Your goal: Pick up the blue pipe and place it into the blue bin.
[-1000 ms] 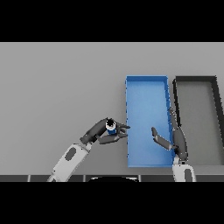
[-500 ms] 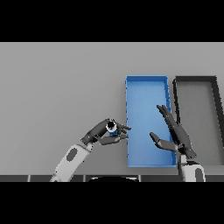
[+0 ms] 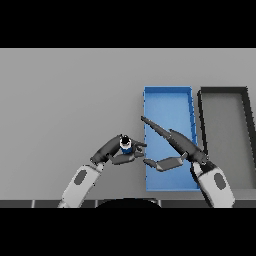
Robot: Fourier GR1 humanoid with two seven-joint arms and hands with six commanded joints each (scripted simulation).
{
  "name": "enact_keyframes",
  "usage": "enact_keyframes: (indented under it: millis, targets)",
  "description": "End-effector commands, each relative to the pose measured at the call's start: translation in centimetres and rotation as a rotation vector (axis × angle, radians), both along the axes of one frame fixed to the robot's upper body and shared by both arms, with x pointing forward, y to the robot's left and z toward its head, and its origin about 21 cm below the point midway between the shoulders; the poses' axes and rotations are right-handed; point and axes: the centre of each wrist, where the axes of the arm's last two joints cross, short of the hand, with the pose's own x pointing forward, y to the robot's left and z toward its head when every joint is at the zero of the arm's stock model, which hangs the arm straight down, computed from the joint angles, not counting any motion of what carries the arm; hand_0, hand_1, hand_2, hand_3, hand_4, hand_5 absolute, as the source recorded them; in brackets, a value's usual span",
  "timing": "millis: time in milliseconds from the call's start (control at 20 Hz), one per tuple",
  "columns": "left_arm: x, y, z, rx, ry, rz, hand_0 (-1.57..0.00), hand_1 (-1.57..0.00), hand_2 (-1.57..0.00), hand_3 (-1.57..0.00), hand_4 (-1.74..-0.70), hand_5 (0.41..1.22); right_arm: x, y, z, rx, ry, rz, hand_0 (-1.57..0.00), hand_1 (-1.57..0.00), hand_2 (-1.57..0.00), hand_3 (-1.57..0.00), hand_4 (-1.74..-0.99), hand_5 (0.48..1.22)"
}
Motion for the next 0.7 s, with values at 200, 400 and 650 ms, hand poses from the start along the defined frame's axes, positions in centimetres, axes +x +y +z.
enact_keyframes:
  millis: [200, 400, 650]
  targets:
    - [0.1, 0.0, 0.1, -0.017, -0.012, -0.024, -1.57, -1.57, -1.57, -1.57, -1.46, 1.221, 0.9, 3.7, 1.5, -0.038, -0.004, 0.141, 0.0, 0.0, -0.05, 0.0, -1.268, 0.555]
    - [0.3, 0.2, 0.0, -0.026, 0.03, -0.036, -1.57, -1.57, -1.57, -1.57, -1.47, 1.221, 1.9, 5.8, 2.4, -0.098, -0.018, 0.191, -0.01, -0.02, -0.07, 0.0, -1.223, 0.54]
    - [0.4, 0.4, 0.2, 0.006, 0.013, -0.019, -1.57, -1.57, -1.57, -1.57, -1.47, 1.221, 3.4, 8.0, 3.0, -0.15, -0.009, 0.233, -0.03, -0.06, -0.11, -0.01, -1.192, 0.507]
